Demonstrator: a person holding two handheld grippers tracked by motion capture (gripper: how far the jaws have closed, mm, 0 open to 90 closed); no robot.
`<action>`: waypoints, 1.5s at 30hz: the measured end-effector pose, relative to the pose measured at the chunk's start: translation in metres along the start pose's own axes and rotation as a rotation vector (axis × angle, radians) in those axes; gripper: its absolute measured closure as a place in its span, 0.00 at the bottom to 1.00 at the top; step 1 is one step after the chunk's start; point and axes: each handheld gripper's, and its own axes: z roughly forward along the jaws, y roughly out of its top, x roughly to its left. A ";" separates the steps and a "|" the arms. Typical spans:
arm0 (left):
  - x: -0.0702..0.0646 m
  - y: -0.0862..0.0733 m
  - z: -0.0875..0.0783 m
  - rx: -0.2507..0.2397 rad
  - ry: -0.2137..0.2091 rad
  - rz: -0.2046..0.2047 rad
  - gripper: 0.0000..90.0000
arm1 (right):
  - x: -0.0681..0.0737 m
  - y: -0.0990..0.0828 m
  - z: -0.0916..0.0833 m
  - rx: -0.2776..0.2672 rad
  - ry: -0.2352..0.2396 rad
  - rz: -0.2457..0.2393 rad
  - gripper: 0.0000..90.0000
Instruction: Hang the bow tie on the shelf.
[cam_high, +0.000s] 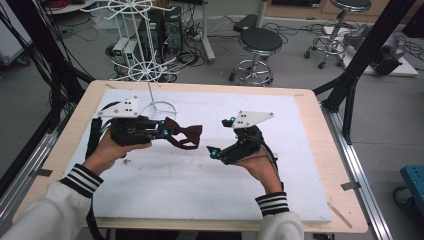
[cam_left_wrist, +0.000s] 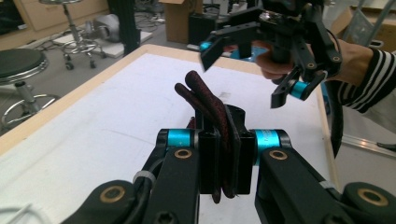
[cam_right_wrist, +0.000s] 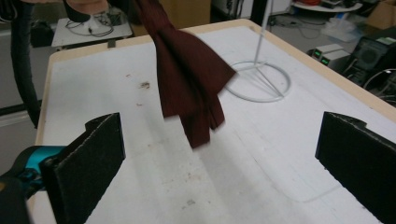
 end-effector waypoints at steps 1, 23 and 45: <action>0.001 0.001 -0.004 -0.003 0.006 -0.003 0.94 | -0.001 -0.005 -0.007 -0.006 -0.018 0.009 0.01; 0.040 0.018 -0.077 -0.012 0.180 -0.025 0.94 | -0.003 -0.047 -0.063 -0.081 -0.167 0.067 0.01; 0.083 0.028 -0.096 0.028 0.240 -0.030 0.94 | -0.002 -0.103 -0.086 -0.129 -0.257 0.151 0.01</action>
